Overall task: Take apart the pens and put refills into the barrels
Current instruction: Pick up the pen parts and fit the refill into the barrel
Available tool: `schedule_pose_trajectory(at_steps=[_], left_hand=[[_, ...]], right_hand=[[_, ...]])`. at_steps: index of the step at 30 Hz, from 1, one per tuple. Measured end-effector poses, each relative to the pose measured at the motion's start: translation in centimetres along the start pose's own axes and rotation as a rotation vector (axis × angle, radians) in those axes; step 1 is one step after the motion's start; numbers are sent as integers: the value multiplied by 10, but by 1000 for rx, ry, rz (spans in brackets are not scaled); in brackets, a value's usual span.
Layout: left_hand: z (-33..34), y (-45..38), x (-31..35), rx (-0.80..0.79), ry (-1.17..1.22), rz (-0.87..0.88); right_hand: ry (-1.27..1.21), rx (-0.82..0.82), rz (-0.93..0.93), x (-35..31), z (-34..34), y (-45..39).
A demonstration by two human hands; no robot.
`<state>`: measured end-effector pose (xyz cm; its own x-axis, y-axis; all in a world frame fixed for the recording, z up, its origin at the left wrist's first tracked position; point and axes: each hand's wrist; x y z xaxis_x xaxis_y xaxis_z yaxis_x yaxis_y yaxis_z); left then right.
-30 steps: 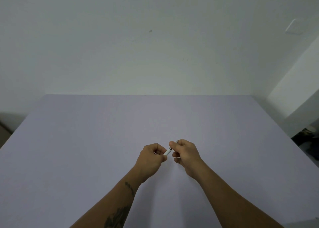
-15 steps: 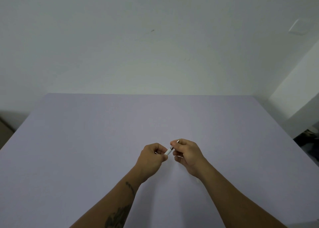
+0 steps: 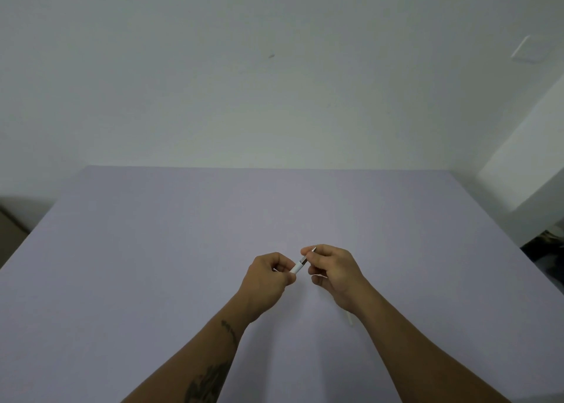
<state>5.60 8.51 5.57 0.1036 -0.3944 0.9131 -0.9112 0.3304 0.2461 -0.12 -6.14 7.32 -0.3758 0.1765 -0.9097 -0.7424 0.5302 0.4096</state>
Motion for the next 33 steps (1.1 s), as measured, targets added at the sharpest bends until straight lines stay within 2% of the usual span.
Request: schedule_pose_trajectory(at_steps=[8, 11, 14, 16, 28, 33], left_hand=[[3, 2, 0, -18, -3, 10], [2, 2, 0, -20, 1, 5], [1, 2, 1, -5, -10, 9], [0, 1, 2, 3, -12, 10], [5, 6, 2, -6, 1, 23], [4, 7, 1, -4, -11, 28]], right_hand=[[129, 132, -59, 4, 9, 2], [125, 85, -45, 4, 7, 4], [-21, -31, 32, 3, 1, 5], [-70, -53, 53, 2, -2, 4], [136, 137, -107, 9, 7, 5], [92, 59, -59, 8, 2, 8]])
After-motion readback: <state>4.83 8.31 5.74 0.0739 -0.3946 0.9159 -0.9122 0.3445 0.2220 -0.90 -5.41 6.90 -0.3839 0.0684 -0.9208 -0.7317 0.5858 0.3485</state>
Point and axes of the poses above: each hand's wrist, its own y-axis away from the middle knuckle, its own z-axis out of the palm, x = y × z, and after that the axes turned 9 degrees about x, right-handed
